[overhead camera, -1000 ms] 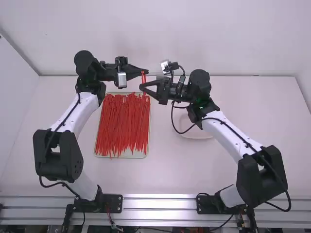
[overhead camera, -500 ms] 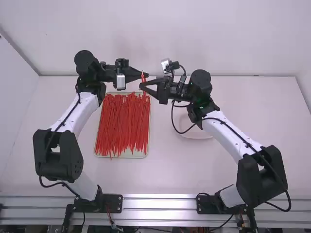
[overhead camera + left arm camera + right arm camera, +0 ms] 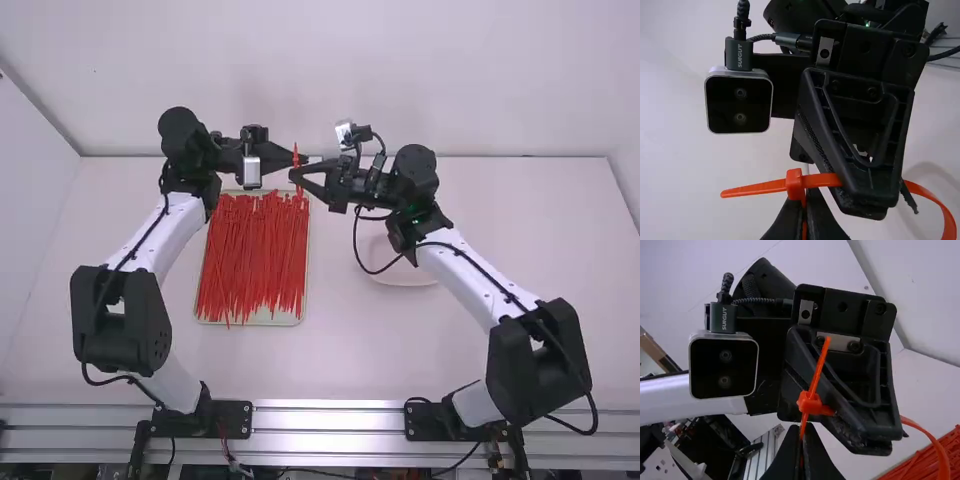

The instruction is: Fasten the cable tie

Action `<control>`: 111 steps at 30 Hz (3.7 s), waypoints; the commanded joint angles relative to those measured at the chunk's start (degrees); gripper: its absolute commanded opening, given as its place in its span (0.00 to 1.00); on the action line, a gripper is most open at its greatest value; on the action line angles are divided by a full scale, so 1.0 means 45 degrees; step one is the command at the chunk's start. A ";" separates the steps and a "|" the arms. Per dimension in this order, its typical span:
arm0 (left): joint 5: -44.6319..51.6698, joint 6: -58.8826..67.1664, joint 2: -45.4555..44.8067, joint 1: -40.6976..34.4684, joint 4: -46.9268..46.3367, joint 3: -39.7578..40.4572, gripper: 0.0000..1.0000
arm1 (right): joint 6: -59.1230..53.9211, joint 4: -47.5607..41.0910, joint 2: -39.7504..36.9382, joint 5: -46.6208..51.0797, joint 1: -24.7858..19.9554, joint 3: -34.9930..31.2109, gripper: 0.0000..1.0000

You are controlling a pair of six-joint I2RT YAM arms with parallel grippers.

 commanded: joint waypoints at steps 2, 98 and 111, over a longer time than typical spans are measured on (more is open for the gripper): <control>0.0277 -0.0005 -0.0015 -0.0214 0.0291 -0.0345 0.02 | 0.0039 0.0214 -0.0034 0.0461 -0.0097 0.0097 0.00; 0.0243 -0.1418 -0.0015 -0.1530 0.1243 -0.1088 0.02 | 0.2380 0.1875 -0.0044 -0.2331 -0.1166 0.0092 0.02; 0.0277 -0.1428 -0.0015 -0.1438 0.1005 -0.1088 0.02 | 0.2375 0.1530 -0.0044 -0.2341 -0.1166 0.0092 0.00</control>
